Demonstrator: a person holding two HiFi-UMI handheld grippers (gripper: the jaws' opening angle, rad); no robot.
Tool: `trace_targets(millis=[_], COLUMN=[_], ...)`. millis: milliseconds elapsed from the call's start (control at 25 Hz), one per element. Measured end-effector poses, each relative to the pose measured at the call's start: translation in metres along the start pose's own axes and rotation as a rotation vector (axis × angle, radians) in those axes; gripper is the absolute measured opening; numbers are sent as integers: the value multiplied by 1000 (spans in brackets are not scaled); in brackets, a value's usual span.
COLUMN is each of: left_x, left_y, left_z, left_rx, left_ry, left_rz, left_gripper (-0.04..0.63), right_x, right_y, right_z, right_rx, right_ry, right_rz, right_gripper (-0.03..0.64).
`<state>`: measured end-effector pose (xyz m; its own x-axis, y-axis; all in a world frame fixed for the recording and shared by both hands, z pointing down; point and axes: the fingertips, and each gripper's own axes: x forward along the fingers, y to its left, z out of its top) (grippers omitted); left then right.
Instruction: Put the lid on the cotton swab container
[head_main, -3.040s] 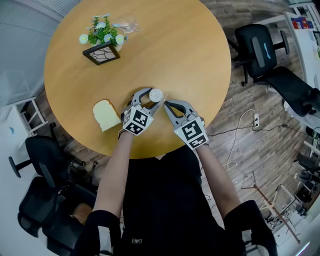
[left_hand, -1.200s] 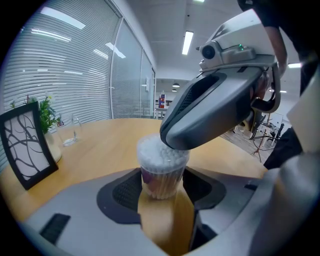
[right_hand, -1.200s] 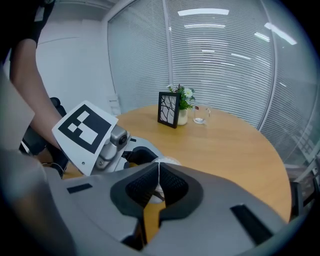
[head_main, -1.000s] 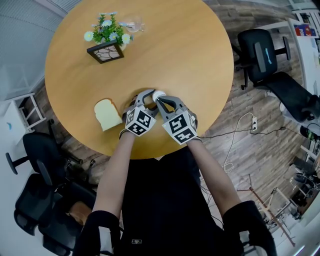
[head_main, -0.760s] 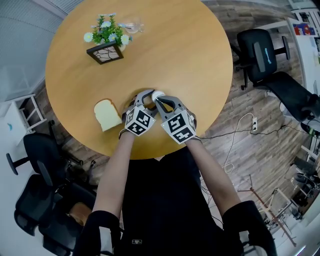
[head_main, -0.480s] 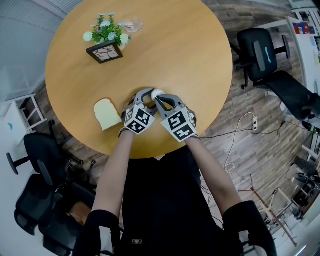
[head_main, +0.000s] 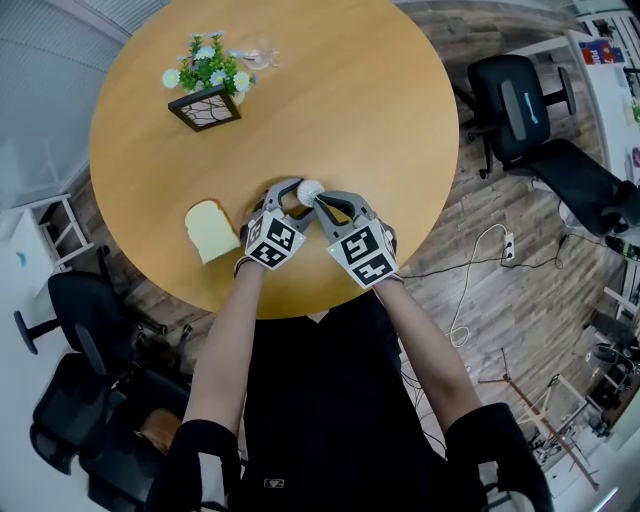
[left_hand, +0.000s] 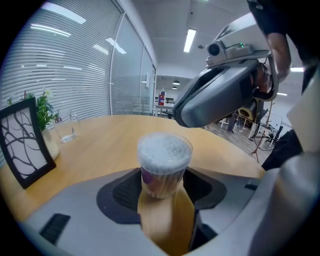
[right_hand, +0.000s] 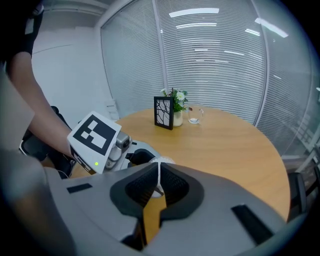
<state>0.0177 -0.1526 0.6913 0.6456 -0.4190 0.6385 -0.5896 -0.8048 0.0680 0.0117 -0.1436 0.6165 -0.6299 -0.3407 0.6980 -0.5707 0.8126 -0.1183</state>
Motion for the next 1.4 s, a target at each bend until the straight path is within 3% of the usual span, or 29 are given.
trace_targets(millis=[360, 560, 800, 1040, 1120, 1200, 1400], left_x=[1, -1, -21, -71, -91, -112, -160], left_y=[0, -3, -7, -16, -19, -21, -32], left_z=[1, 2, 9, 15, 19, 23, 35], left_rx=[-15, -65, -85, -282, -312, -321, -319], left_ry=[3, -13, -55, -167, -192, -217, -293], left_rz=[-8, -43, -11, 23, 55, 89, 116], left_gripper=[261, 325, 344, 342, 340, 312, 169], right_x=[-20, -27, -38, -52, -61, -69, -83], right_y=[7, 4, 0, 6, 9, 13, 27], right_z=[-10, -15, -13, -16, -16, -16, -18], right_rx=[35, 37, 33, 15, 6, -3, -14], right_ry=[-33, -36, -74, -113, -136, -160, -187], right_rz=[47, 35, 0, -25, -29, -34, -67], right_gripper=[8, 8, 8, 8, 8, 8, 6])
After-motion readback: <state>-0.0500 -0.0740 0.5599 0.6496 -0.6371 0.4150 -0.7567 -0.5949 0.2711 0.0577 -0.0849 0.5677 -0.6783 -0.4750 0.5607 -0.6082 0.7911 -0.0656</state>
